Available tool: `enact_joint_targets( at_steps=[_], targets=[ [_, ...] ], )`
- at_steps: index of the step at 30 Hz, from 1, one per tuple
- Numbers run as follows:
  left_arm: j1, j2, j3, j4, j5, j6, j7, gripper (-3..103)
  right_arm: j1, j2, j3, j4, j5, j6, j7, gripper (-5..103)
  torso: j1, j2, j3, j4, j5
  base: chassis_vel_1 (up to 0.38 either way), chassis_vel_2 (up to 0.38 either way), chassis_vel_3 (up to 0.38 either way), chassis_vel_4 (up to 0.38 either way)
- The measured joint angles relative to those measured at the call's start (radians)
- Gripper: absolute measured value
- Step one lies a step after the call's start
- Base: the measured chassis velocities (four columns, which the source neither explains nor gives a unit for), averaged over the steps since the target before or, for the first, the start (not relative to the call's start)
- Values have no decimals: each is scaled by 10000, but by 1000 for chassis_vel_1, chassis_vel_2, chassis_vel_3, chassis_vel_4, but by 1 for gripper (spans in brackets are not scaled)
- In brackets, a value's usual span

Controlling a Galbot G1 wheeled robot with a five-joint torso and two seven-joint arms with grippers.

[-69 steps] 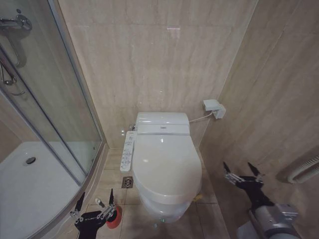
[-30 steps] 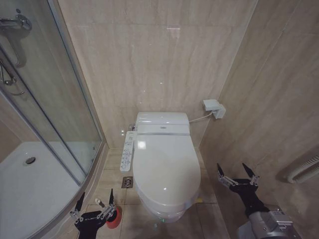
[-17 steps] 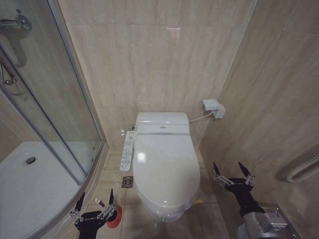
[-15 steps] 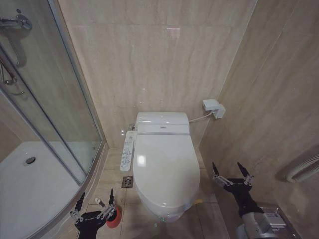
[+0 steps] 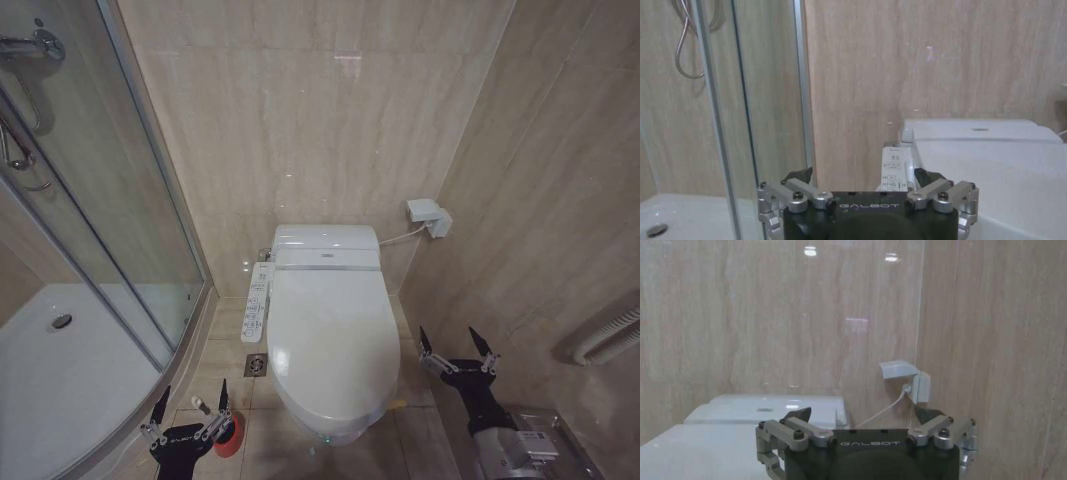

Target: Open the toilet lid, clean the toilet bowl with a toilet brush, close the toilet lid, and flush.

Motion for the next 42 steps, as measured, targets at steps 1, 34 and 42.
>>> enact_joint_targets(
  at_steps=[1,34,42],
  targets=[
    [0,0,0,0,0,0,0,99,32,22,-64,-3,-55,-1,47,100,0,0,0,0,0,0,0,0,0],
    [0,0,1,0,0,0,0,99,-186,212,-355,105,-442,507,378,100,2,-1,1,0,1,42,-34,-43,37],
    [0,0,0,0,0,0,0,99,-182,245,-364,68,-567,707,491,100,2,-1,0,0,1,132,61,-140,-72]
  ],
)
